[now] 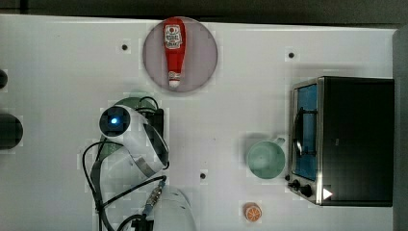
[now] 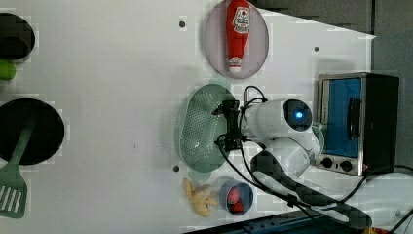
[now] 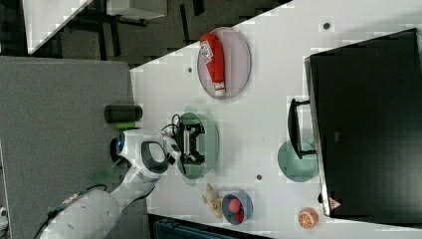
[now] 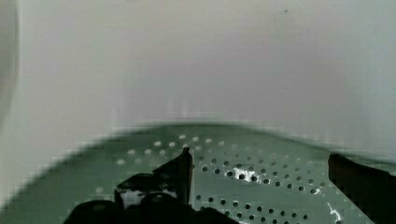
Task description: Drag strainer left to right.
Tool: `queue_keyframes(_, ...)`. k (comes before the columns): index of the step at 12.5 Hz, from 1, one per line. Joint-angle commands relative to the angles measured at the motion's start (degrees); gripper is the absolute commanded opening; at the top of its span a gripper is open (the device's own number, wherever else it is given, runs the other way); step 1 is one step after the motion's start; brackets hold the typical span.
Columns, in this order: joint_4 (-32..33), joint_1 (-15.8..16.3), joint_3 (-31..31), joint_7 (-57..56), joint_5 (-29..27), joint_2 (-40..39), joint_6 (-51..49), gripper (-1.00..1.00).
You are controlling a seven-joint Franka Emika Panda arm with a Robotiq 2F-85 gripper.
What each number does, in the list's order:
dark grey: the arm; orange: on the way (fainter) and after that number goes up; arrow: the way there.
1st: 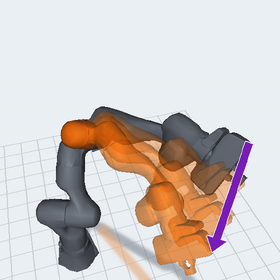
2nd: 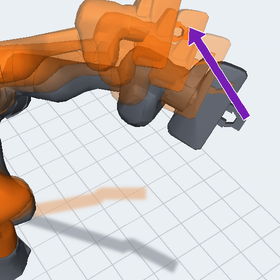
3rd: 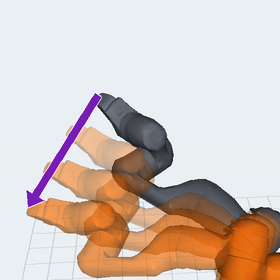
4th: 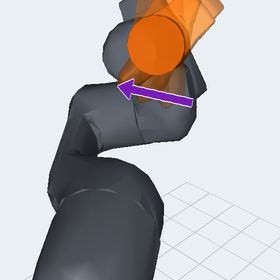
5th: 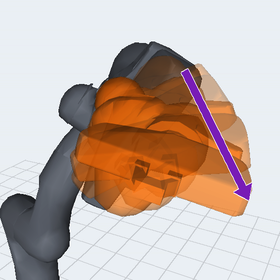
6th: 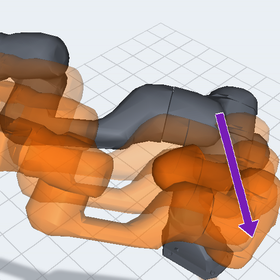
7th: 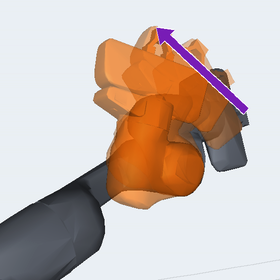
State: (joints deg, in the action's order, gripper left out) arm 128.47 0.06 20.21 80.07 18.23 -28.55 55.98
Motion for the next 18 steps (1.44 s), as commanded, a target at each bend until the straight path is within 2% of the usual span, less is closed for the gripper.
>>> queue_keyframes(1, 1.18, -2.29, -1.56, -6.51, -0.88, 3.31, -0.43, 1.0)
queue_keyframes(18, 4.85, -3.76, -18.79, -25.06, -0.87, 5.94, 0.68, 1.0)
